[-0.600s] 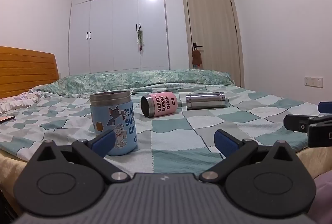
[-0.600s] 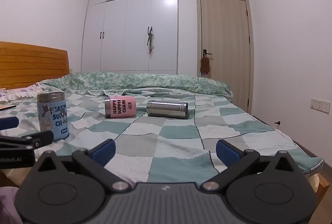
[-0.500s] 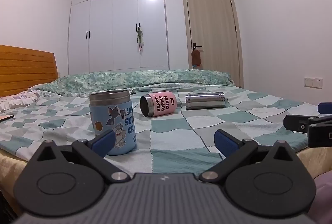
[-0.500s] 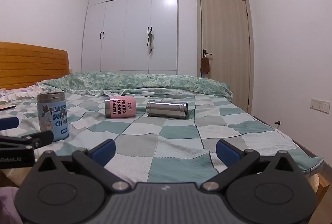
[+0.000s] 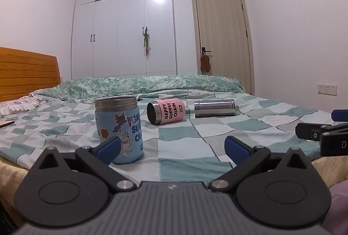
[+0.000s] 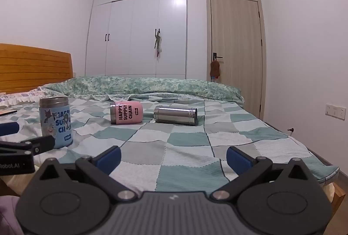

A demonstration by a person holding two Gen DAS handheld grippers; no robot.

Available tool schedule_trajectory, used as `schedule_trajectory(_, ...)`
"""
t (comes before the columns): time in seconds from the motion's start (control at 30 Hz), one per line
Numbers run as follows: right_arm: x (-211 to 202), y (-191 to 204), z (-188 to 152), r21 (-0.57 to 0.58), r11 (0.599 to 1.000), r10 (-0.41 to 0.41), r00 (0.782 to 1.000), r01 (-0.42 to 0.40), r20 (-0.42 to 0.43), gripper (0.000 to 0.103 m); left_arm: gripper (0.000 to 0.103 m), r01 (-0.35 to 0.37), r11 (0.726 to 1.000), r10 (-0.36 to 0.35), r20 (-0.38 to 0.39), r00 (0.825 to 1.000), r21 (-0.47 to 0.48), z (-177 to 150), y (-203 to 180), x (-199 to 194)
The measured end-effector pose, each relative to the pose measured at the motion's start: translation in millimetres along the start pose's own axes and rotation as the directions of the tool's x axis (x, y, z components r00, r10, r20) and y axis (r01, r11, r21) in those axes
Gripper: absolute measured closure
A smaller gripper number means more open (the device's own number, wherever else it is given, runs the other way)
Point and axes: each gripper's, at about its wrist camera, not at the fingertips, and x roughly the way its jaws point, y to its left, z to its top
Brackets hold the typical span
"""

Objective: Flip cup upright

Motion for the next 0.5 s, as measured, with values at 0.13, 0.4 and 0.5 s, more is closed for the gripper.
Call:
schedule_trajectory(0.13,0.1,0.3,-0.1,0.000,1.000,-0.001,1.000,0.001,0.000,0.000,0.000,0.000,1.000,0.000,-0.001,1.000,-0.001,0.2,0.7,0.2)
schedule_trajectory(0.4,-0.4,0.3,-0.2,0.000,1.000,0.000,1.000,0.000,0.003,0.000,0.000,0.002,1.000,-0.002,0.001,1.000,-0.002,0.5,1.1,-0.3)
schedule_trajectory(0.5,-0.7,0.2,-0.2,0.001,1.000,0.000,1.000,0.000,0.003,0.000,0.000,0.002,1.000,-0.002,0.002,1.000,-0.002,0.5,1.0,-0.8)
